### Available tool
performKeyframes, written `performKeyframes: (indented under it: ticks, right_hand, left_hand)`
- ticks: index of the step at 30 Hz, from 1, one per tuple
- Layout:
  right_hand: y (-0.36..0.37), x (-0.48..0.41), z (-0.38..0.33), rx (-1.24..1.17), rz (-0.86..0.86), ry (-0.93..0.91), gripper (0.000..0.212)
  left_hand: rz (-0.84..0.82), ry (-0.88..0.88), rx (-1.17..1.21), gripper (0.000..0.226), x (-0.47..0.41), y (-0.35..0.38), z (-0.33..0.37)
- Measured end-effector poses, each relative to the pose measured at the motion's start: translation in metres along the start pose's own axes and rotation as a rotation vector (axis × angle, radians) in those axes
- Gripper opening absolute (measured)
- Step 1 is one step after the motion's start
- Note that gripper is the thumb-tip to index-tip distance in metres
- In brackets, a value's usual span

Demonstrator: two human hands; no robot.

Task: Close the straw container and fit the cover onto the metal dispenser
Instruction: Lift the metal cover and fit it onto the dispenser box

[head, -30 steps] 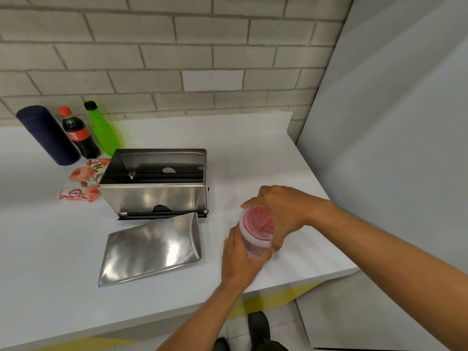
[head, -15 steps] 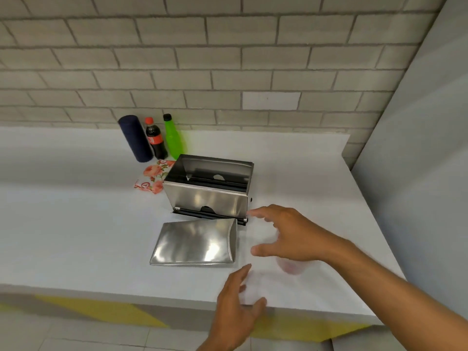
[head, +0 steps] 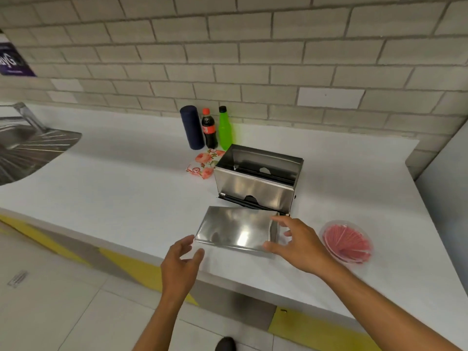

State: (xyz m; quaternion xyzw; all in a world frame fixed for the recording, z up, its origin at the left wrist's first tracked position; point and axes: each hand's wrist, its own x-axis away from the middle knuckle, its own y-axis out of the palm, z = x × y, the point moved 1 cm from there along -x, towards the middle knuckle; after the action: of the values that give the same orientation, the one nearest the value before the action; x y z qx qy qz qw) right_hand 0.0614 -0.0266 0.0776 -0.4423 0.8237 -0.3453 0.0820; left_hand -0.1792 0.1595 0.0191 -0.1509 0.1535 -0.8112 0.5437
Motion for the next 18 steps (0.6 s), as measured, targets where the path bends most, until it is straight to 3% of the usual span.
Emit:
performKeyframes:
  ticks: [18]
  right_hand:
    - [0.043,-0.023,-0.003,-0.249,0.27,0.464,0.073]
  left_hand:
    - [-0.377,0.045,-0.201,0.056,-0.125,0.024,-0.003]
